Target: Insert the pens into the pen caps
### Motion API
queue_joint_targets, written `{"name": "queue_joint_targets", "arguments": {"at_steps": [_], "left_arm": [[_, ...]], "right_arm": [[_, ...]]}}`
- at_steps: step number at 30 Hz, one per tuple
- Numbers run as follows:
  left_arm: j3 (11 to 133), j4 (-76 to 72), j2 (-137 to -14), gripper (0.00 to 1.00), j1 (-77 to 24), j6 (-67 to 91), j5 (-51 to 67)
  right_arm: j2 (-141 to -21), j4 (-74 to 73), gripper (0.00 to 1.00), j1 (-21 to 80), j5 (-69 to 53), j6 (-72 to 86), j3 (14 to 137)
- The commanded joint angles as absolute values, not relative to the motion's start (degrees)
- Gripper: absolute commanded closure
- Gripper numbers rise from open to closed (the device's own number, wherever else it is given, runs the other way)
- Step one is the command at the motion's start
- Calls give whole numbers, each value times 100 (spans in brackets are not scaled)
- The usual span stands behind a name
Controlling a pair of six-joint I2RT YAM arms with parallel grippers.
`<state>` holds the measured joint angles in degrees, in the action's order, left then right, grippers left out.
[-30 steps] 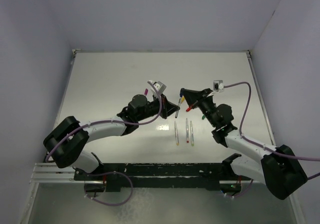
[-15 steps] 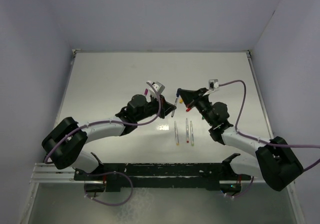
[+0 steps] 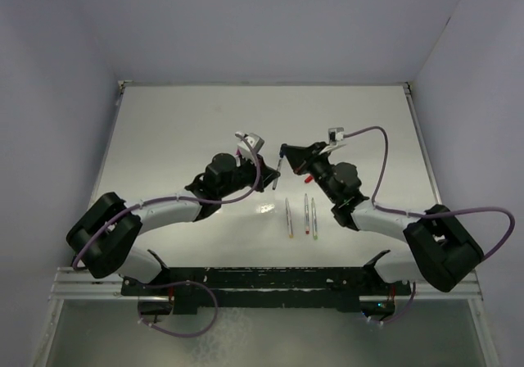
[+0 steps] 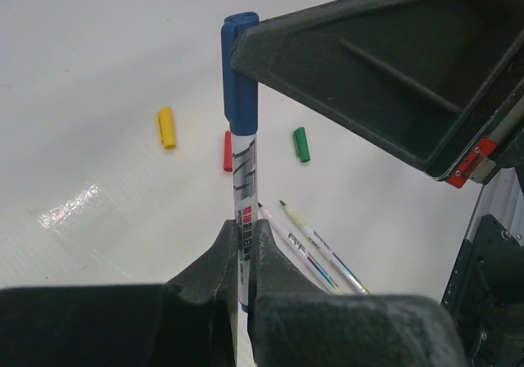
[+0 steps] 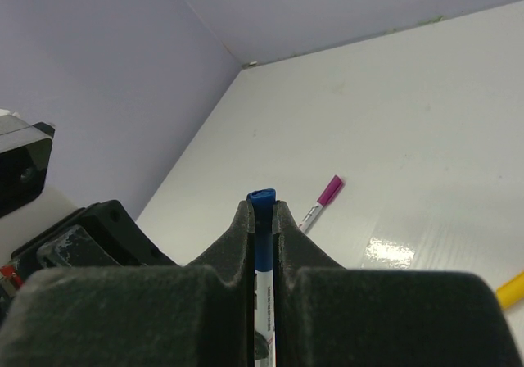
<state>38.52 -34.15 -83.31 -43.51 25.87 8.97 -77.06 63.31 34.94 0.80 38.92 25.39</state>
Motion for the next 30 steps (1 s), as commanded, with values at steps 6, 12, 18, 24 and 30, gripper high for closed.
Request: {"name": "queue_joint_targets", "arguments": {"at_steps": [6, 12, 18, 24, 30], "left_arm": [[4334, -4899, -7600, 100, -4079, 2179, 319], [4350, -3569, -7637, 100, -4079, 1821, 24], [4531, -2502, -7962, 100, -4079, 1488, -387], [5196, -1382, -8610, 100, -4078, 1232, -1174], [5936, -329, -9452, 100, -3962, 1089, -1774]], "right_arm": [[-7577, 3777, 100, 3883, 26, 3421, 3036], [-7027, 3048, 55, 3878, 1026, 2815, 3993], [-6090, 2646, 38, 3871, 2174, 2210, 4473], [-5188, 2214, 30, 3867, 3104, 2173, 4065], [-4578, 1283, 31, 3854, 3500, 2613, 3708]]}}
